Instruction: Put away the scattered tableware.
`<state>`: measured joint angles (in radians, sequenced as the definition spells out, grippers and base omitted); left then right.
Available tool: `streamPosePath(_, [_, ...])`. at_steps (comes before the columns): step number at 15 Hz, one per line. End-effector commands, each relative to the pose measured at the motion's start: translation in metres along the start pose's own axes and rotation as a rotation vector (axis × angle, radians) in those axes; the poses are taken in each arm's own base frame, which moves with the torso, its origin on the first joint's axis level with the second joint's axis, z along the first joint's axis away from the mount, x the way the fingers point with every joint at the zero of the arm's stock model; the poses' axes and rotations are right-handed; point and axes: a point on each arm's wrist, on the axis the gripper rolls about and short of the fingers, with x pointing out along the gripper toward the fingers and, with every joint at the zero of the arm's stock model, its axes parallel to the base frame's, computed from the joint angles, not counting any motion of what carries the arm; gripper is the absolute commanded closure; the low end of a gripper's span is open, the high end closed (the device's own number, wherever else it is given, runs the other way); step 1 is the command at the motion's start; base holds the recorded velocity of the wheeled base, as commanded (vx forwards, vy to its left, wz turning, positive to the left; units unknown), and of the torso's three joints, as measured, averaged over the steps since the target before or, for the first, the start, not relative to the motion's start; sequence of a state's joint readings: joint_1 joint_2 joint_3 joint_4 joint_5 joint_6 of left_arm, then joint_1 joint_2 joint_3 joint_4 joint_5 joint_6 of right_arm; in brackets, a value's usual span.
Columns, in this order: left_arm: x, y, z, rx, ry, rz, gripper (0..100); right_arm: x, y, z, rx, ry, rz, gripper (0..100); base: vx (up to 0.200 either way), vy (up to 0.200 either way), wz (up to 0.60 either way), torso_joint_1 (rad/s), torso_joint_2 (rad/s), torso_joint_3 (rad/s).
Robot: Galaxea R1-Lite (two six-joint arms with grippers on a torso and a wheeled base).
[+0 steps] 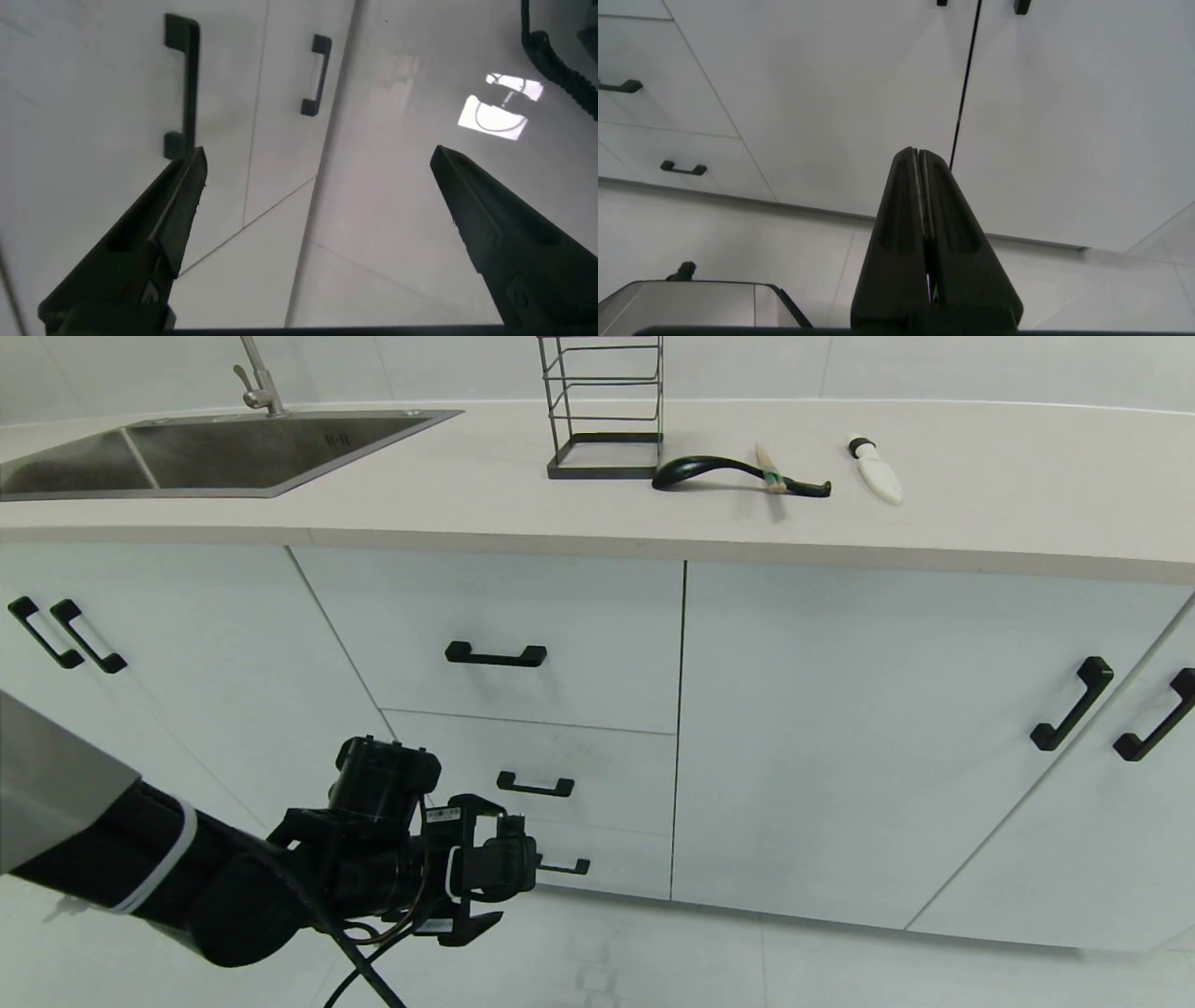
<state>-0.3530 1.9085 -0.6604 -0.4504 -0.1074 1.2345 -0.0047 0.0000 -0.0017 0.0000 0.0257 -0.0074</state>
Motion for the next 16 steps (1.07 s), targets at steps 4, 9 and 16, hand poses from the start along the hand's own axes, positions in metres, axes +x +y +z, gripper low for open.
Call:
streamPosePath(4, [0.049,0.014,-0.001,-0.001,0.005,-0.019,0,0.0,0.0,0.0,0.0,0.0,0.0,100,0.0,0.0,0.0,0.0,0.0,0.0])
streamPosePath(9, [0.076,0.028,-0.002,-0.003,0.001,0.006,0,0.0,0.0,0.0,0.001,-0.001,0.0,100,0.0,0.0,0.0,0.0,0.0,0.0])
streamPosePath(16, [0.089,0.045,-0.003,-0.008,-0.006,0.051,0,0.0,0.0,0.0,0.001,-0.001,0.0,100,0.0,0.0,0.0,0.0,0.0,0.0])
